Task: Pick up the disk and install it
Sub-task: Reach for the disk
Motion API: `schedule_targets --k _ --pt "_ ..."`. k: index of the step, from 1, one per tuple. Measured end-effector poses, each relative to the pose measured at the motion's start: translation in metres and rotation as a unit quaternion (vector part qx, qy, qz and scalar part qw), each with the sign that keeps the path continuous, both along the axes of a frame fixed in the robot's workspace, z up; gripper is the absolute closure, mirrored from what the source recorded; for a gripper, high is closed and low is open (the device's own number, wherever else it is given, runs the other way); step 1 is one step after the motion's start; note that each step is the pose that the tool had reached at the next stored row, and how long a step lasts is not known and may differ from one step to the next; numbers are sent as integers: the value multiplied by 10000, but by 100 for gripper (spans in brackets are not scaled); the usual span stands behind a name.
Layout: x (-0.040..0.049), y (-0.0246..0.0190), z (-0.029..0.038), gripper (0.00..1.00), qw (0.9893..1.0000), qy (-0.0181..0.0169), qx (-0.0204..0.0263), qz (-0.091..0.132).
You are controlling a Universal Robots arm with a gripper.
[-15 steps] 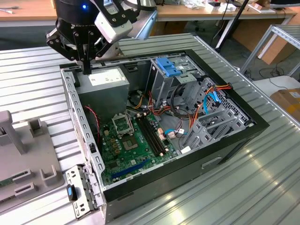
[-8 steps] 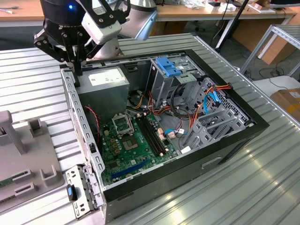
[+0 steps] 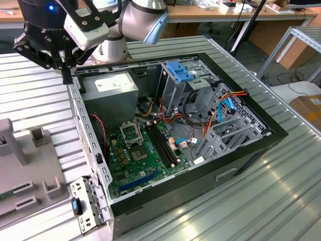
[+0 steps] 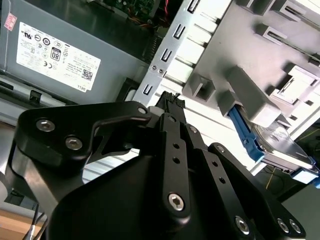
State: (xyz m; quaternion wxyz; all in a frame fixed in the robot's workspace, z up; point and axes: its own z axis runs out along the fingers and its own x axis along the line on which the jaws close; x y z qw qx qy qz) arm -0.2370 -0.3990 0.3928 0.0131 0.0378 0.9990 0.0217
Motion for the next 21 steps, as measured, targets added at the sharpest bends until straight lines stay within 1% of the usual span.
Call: schedule_targets --k 1,2,6,13,20,21 --pt "-45 0 0 89 10000 0 0 -1" --pt "-64 0 0 89 10000 0 0 -1" --pt "-212 0 -1 89 10000 0 0 -3" --pt "-343 0 -2 89 10000 0 0 -3" --pt "-536 0 -5 89 10000 0 0 -3" --pt "-595 0 -6 89 10000 -1 0 -3"
